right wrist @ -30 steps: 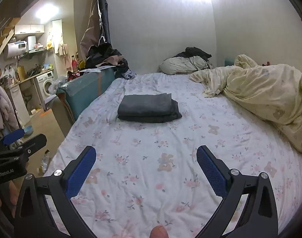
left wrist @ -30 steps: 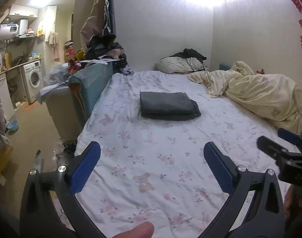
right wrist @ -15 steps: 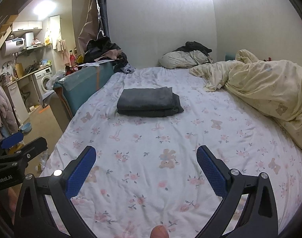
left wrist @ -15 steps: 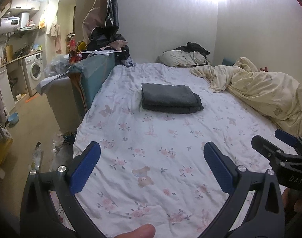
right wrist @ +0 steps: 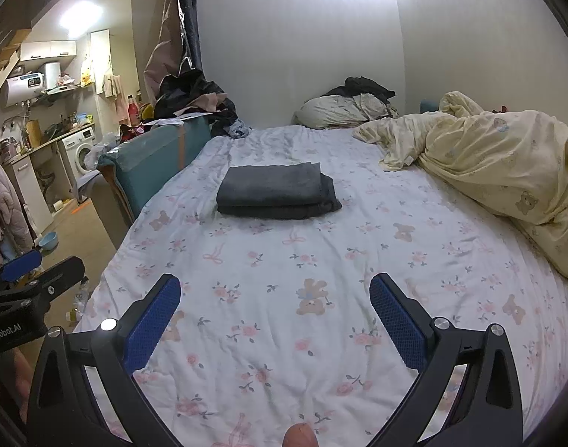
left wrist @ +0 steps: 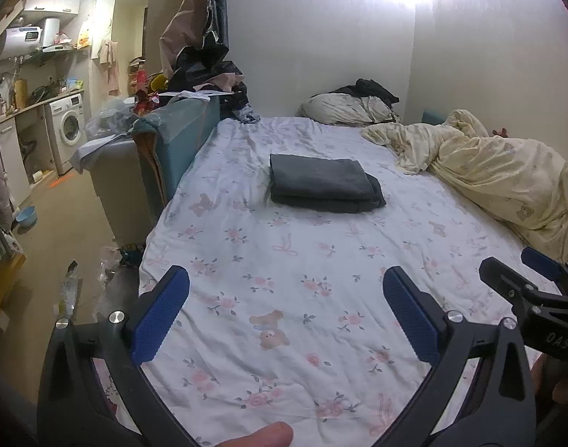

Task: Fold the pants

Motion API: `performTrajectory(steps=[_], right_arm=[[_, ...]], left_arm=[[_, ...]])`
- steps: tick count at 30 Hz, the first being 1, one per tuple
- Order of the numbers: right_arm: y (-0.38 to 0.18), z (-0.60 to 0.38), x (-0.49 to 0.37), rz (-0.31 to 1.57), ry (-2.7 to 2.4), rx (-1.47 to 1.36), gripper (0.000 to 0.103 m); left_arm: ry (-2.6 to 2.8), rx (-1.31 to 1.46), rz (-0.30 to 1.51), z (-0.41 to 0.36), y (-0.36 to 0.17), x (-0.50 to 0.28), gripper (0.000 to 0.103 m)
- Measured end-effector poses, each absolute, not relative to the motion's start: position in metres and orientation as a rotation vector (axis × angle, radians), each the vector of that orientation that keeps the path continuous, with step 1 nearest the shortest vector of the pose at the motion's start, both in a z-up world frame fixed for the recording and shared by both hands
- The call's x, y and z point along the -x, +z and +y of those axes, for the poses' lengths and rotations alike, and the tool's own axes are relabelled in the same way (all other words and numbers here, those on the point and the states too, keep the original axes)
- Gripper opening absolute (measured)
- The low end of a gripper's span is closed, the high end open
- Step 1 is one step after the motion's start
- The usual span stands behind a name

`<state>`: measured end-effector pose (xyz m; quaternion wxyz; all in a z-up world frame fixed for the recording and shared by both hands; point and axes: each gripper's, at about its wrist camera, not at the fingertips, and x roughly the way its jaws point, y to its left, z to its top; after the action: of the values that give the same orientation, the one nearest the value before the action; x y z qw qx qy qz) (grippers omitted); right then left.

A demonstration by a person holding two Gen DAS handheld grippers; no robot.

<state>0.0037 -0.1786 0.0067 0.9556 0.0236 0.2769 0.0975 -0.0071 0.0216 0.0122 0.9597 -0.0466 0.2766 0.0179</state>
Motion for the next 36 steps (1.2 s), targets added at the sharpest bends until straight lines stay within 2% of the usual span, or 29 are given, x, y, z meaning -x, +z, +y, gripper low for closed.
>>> performTrajectory(steps=[36], right_arm=[[0.0060,-0.1787,-0.0052,0.572,0.201,-0.061,0.103]], left_arm=[[0.038,0.098,0.563,0.0217,0.0139,0.0059,0.103]])
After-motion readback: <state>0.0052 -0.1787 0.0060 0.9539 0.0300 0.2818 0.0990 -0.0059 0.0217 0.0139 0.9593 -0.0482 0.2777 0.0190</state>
